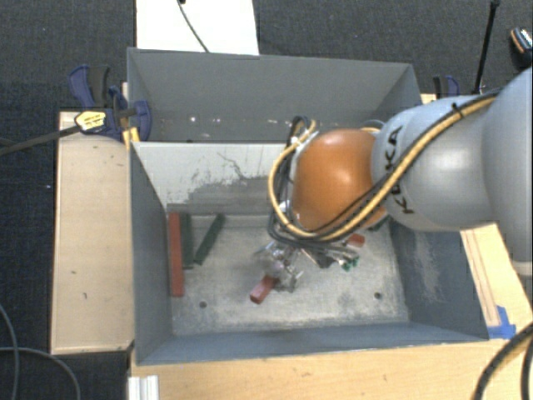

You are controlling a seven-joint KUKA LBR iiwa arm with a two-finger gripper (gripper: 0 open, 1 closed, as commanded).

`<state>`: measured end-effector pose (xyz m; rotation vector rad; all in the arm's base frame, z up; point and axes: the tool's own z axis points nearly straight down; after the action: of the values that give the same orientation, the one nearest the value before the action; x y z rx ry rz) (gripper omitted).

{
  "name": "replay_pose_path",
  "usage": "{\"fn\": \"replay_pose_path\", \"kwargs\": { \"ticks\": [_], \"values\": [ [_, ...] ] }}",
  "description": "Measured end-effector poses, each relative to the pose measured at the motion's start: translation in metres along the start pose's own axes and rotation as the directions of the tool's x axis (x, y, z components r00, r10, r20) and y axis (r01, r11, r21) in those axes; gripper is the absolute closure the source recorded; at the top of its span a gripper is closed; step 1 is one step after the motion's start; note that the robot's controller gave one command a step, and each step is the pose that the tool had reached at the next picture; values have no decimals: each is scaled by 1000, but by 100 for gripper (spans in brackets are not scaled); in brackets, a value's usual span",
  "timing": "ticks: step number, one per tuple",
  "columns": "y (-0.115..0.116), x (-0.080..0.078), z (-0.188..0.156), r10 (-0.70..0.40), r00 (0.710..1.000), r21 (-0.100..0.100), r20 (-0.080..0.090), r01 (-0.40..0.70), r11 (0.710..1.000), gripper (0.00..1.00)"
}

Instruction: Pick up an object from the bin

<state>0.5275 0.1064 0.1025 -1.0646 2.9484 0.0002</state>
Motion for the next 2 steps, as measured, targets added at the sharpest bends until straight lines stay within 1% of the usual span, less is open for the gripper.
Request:
{"fn": "replay_pose_path", "kwargs": {
  "ticks": [2],
  "values": [
    [0, -2, -3, 8, 1000, 0, 3, -8, 1000, 100]
  ]
}}
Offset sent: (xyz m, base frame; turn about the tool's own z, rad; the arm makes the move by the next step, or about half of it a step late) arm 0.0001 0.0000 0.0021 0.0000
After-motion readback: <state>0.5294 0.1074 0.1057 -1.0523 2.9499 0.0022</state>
